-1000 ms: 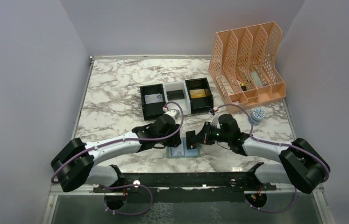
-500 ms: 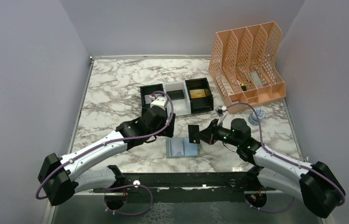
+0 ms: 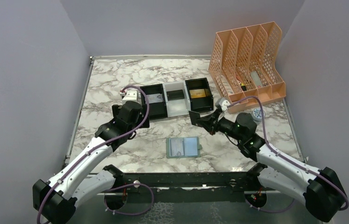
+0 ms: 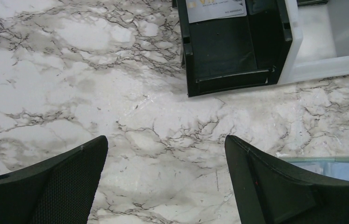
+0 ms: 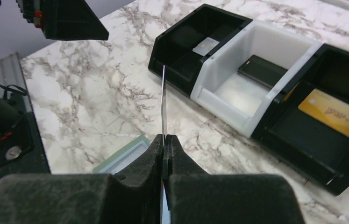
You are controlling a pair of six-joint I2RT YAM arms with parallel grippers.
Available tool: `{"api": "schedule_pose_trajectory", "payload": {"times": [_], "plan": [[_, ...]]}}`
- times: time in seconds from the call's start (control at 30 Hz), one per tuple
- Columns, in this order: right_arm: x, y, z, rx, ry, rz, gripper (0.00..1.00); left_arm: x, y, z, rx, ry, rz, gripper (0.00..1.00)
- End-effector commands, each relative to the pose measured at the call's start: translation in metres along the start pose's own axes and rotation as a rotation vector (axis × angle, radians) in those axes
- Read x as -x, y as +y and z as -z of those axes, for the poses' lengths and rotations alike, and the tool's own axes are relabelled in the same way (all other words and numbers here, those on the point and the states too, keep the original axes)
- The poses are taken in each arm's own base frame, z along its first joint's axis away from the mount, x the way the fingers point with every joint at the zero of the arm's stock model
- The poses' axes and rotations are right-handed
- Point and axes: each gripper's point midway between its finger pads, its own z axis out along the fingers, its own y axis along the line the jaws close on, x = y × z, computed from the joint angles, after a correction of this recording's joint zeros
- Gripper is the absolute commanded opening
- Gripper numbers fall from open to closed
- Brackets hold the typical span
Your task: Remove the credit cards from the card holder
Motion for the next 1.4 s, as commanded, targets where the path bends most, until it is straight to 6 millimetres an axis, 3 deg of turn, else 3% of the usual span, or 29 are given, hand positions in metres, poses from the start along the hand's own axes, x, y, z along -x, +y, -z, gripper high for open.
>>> {"api": "schedule_pose_trajectory", "payload": {"times": [0.0,0.3,0.53,0.77,1.0,1.27,1.37], "plan": [[0.02,-0.013,-0.019,0.011,-0.008,0.259,0.01,-0.004,0.014,0.002,0.054,-0.014,0.001,0.99],[0.042,-0.055,-0.075,-0.044,0.139,0.619,0.01,0.0,0.021,0.004,0.082,-0.041,0.009,0.99],[0.024,-0.083,-0.119,-0.044,0.309,0.797,0.01,0.003,0.026,0.005,0.111,-0.054,-0.002,0.99],[0.002,-0.102,-0.155,-0.042,0.372,0.82,0.01,0.005,0.029,0.006,0.124,-0.067,0.003,0.99],[-0.025,-0.133,-0.181,-0.115,0.448,0.837,0.01,0.006,0.03,0.007,0.128,-0.073,0.005,0.99],[-0.025,-0.146,-0.21,-0.097,0.451,0.926,0.01,0.006,0.03,0.007,0.124,-0.072,0.004,0.99],[-0.039,-0.155,-0.217,-0.082,0.5,0.988,0.01,0.005,0.03,0.007,0.123,-0.069,0.001,0.99]]}}
